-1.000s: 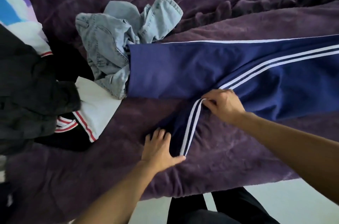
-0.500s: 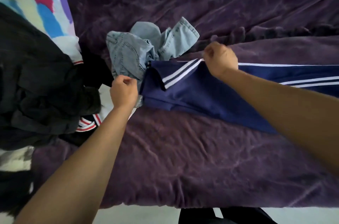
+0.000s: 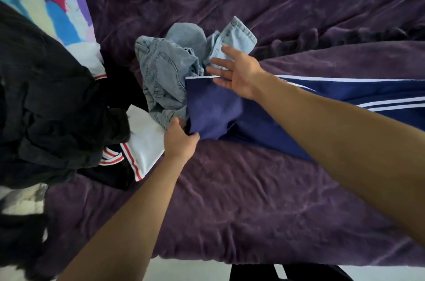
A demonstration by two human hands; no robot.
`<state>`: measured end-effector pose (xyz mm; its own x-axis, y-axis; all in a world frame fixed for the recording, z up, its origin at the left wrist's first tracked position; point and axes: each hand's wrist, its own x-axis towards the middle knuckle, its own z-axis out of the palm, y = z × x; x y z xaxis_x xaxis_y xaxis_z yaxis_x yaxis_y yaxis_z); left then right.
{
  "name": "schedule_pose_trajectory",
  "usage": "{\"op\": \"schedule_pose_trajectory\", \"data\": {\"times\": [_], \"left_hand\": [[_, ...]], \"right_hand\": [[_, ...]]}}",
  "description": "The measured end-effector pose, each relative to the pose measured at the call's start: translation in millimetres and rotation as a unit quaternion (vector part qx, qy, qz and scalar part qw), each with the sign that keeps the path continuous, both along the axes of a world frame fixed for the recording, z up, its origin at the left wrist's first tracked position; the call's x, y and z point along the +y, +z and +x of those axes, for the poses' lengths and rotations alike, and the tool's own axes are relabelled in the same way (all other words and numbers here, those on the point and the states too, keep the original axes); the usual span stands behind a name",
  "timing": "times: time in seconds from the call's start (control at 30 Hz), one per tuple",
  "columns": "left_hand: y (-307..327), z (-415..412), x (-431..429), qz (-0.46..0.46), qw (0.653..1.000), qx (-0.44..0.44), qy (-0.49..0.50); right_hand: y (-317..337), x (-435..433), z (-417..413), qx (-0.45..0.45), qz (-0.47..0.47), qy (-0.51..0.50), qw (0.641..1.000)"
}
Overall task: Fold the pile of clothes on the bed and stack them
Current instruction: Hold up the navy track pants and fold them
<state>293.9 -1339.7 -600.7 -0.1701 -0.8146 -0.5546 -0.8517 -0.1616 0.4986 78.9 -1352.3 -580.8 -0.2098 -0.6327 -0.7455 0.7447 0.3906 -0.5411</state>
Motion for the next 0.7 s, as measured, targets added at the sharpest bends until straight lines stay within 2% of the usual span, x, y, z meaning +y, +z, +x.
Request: {"op": "schedule_pose_trajectory", "data": {"times": [0.07, 0.1, 0.17, 0.23, 0.3, 0.4, 0.47, 0.57, 0.63, 0.7], "left_hand": [[1.6, -5.7, -9.4, -0.048, 0.999, 0.019, 0.01], [1.6, -11.9, -12.7, -0.041, 0.998, 0.044, 0.025], [-4.2, -26.2, -14.5, -0.018, 0.996, 0.07, 0.054], [-13.4, -38.1, -13.3, -0.024, 0.996, 0.06, 0.061], [-18.6, -45.7, -17.4, -0.027, 0.995, 0.055, 0.075], [-15.6, -43.6, -31.3, -0.034, 0.995, 0.056, 0.07], [-6.1, -33.7, -40.0, -0.055, 0.996, 0.055, 0.049], [8.1, -20.0, -42.0, -0.057, 0.995, 0.074, 0.037], [14.2, -21.4, -36.0, -0.045, 0.995, 0.087, 0.022], [23.1, -36.6, -25.9, -0.057, 0.992, 0.113, -0.01]], "right_hand": [[-6.3, 7.5, -6.0, 0.142, 0.024, 0.031, 0.989], [-13.3, 19.4, -7.0, 0.255, 0.044, 0.065, 0.964], [-31.5, 59.9, -5.4, 0.455, 0.087, 0.155, 0.873], [-50.7, 115.5, -0.3, 0.533, 0.132, 0.216, 0.807], [-65.1, 171.2, 1.7, 0.562, 0.177, 0.248, 0.769], [-81.3, 224.8, -18.4, 0.606, 0.247, 0.311, 0.689], [-87.9, 237.8, -43.3, 0.586, 0.311, 0.344, 0.665], [-104.3, 237.9, -75.6, 0.505, 0.362, 0.392, 0.678], [-115.6, 232.2, -85.9, 0.441, 0.357, 0.431, 0.702], [-118.9, 228.6, -88.5, 0.414, 0.333, 0.452, 0.717]]}}
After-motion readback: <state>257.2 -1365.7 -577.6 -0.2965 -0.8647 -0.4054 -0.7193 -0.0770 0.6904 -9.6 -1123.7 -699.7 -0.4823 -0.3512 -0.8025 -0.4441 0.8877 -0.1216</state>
